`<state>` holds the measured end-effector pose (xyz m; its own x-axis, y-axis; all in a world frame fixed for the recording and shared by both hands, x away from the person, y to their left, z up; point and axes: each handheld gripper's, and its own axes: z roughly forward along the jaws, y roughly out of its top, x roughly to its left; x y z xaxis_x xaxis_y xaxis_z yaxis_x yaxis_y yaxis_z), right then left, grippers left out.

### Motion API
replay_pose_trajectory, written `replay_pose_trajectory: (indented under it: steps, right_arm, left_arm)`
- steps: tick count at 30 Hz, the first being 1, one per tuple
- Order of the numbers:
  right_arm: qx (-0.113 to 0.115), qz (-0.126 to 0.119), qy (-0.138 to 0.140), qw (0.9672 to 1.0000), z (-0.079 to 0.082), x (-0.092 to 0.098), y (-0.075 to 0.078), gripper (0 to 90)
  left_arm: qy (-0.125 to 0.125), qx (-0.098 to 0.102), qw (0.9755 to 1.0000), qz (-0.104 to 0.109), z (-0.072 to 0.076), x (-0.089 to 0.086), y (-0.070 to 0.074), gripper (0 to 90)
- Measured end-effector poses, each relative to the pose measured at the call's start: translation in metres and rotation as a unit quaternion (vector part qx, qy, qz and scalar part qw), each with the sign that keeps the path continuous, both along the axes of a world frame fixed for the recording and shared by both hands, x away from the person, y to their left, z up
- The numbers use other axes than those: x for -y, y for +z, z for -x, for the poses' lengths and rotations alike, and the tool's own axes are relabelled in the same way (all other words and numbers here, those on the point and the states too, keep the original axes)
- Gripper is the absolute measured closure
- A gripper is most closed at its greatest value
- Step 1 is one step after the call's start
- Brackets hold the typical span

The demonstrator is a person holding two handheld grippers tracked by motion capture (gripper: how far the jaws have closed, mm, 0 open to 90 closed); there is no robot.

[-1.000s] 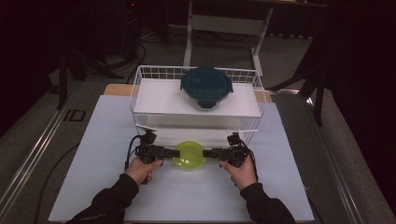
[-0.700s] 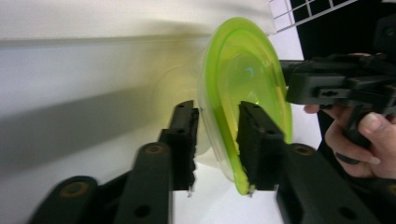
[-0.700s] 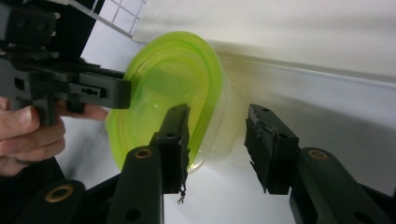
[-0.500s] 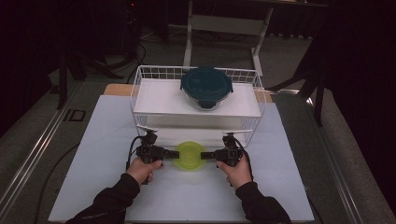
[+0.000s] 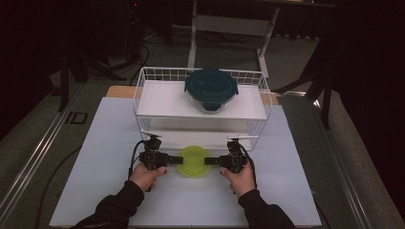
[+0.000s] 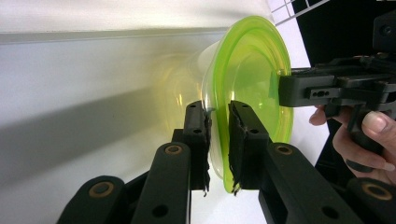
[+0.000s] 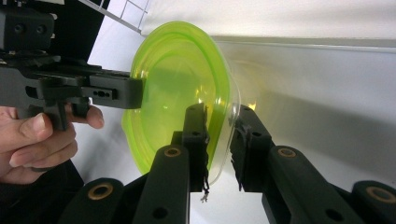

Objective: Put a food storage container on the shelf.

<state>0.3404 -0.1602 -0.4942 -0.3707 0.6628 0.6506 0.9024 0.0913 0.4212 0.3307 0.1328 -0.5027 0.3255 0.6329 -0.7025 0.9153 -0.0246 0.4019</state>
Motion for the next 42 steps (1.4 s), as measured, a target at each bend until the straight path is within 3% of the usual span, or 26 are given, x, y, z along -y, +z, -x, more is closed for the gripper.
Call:
replay_pose_trajectory:
  steps: [7,12,17,25,30,37,42]
  right_arm:
    - [0.008,0.005,0.013,0.9999,0.002,0.0,0.002,77.3]
    - [0.022,0.014,0.01,0.9996,0.007,0.0,0.006,80.4]
    - [0.024,0.012,0.014,0.9995,0.012,0.003,0.01,80.5]
    - [0.053,0.011,0.016,0.9984,0.023,0.008,0.036,80.5]
    - [0.066,0.013,0.013,0.9977,0.027,0.01,0.051,80.5]
    - [0.077,0.01,0.011,0.9969,0.036,0.014,0.07,80.5]
    - [0.092,0.006,0.009,0.9957,0.043,0.017,0.088,80.5]
  left_arm:
    - [0.0,0.002,1.0,-0.001,0.004,0.0,0.001,79.3]
    - [-0.003,0.012,0.9997,-0.022,0.013,0.004,0.007,80.6]
    - [-0.007,0.016,0.9997,-0.018,0.018,0.007,0.016,80.7]
    - [-0.016,0.043,0.9989,-0.005,0.026,0.008,0.04,80.6]
    - [-0.021,0.064,0.9977,-0.011,0.03,0.01,0.055,80.7]
    - [-0.028,0.076,0.9967,-0.007,0.034,0.012,0.071,80.7]
    - [-0.037,0.094,0.9949,0.002,0.04,0.012,0.094,80.6]
